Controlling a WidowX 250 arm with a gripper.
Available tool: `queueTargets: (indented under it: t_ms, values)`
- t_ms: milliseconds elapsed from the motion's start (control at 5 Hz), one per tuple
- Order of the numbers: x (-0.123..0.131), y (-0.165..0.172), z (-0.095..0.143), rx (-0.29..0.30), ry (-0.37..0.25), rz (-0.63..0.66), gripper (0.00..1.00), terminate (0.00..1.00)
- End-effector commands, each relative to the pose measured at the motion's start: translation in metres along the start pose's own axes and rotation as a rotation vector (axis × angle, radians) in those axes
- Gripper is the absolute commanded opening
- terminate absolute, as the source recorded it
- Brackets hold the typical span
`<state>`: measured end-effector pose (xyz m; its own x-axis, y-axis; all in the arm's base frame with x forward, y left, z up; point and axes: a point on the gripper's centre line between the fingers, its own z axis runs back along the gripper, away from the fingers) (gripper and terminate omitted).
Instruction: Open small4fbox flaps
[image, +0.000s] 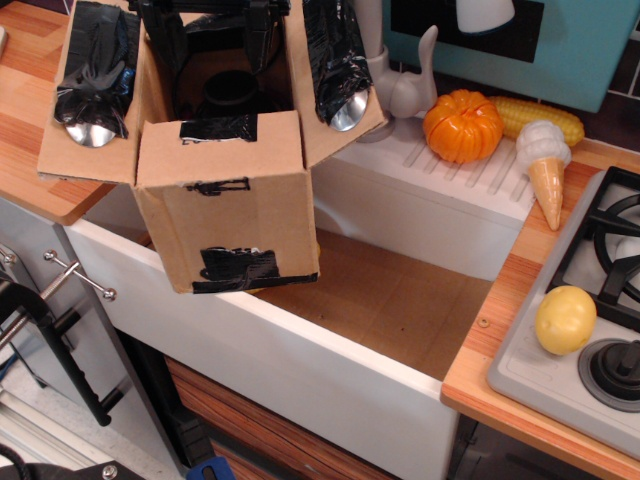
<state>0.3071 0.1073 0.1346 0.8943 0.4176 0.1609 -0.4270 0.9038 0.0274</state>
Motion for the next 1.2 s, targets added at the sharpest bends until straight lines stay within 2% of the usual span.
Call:
queueTargets:
  t_ms: [0,200,400,1000]
  values:
    - [0.0,0.0,0.0,0.0,0.0,0.0,1.0,0.0]
    - [-0.005,-0.006,-0.011,0.045,-0.001,0.108,1.0,0.0]
    - [-0.005,-0.009,-0.019,0.033,0.012,0.176,1.0,0.0]
    - [-0.014,-0.01,-0.033,-0.016,0.008,0.228,1.0,0.0]
